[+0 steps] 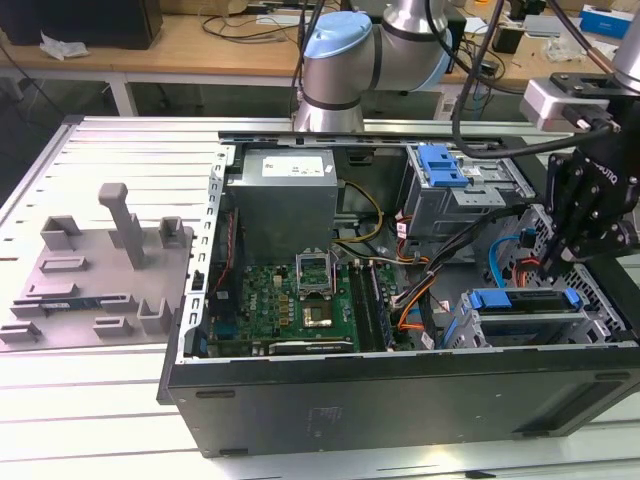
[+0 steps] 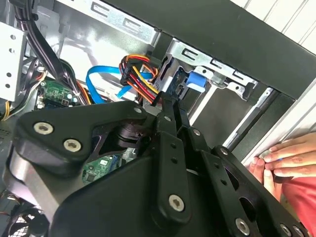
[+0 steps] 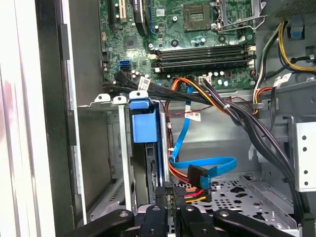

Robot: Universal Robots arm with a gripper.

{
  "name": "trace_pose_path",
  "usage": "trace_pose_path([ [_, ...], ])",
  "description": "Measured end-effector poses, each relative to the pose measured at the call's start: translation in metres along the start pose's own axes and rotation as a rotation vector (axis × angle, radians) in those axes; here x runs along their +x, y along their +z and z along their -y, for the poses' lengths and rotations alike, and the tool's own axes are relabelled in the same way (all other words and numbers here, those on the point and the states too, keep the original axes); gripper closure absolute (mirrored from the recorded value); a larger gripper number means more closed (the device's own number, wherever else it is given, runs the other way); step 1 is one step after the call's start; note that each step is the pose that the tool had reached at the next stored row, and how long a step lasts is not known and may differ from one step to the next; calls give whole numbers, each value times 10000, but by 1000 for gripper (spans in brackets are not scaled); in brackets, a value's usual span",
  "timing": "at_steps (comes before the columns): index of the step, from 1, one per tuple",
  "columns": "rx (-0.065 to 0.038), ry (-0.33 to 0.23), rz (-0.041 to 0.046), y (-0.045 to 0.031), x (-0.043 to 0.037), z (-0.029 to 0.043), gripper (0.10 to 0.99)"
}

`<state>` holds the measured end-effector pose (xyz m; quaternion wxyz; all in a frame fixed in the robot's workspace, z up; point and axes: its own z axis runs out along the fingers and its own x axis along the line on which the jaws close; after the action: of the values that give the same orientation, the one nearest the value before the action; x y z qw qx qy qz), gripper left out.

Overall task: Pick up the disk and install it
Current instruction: 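Insert the first disk wire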

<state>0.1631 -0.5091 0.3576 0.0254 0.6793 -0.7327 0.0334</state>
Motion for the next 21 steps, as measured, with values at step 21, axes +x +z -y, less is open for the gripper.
trace_pose_path([
  [21, 16, -165, 4, 17, 74, 3, 922],
])
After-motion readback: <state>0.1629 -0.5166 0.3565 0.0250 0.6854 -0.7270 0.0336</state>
